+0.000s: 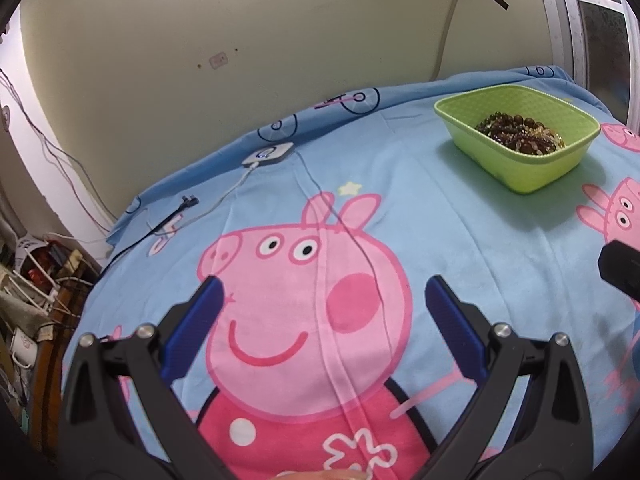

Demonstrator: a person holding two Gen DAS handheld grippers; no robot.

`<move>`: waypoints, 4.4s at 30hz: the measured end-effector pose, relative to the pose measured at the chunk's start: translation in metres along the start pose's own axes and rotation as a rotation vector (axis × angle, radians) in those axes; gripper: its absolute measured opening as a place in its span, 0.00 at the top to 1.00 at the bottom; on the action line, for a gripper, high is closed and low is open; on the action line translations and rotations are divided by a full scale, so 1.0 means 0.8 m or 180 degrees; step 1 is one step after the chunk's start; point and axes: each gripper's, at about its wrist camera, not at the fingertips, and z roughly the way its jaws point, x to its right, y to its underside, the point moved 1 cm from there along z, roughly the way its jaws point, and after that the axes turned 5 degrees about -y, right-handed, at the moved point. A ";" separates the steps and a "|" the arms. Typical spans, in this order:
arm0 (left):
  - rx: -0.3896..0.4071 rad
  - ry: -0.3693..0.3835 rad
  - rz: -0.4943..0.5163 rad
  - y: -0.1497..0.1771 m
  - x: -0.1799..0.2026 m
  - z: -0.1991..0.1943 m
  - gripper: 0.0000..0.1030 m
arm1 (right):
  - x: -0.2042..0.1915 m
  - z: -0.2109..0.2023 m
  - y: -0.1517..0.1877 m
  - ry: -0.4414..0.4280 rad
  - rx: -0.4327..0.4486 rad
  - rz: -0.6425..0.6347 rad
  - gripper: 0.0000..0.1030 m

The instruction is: Organize jewelry

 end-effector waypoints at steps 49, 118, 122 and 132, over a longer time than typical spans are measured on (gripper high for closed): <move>0.0104 -0.0320 0.0079 0.000 -0.013 -0.002 0.06 | 0.004 -0.001 0.007 -0.0022 0.0044 0.0127 0.60; 0.0123 -0.0405 0.0108 0.004 -0.011 0.001 0.06 | 0.004 0.000 0.009 -0.0024 0.0043 0.0149 0.60; 0.0118 -0.0401 0.0110 0.004 -0.011 0.001 0.06 | 0.004 -0.001 0.009 -0.0026 0.0043 0.0150 0.60; 0.0087 -0.0343 0.0100 0.003 -0.011 0.002 0.06 | 0.002 -0.001 0.009 -0.0030 0.0047 0.0140 0.60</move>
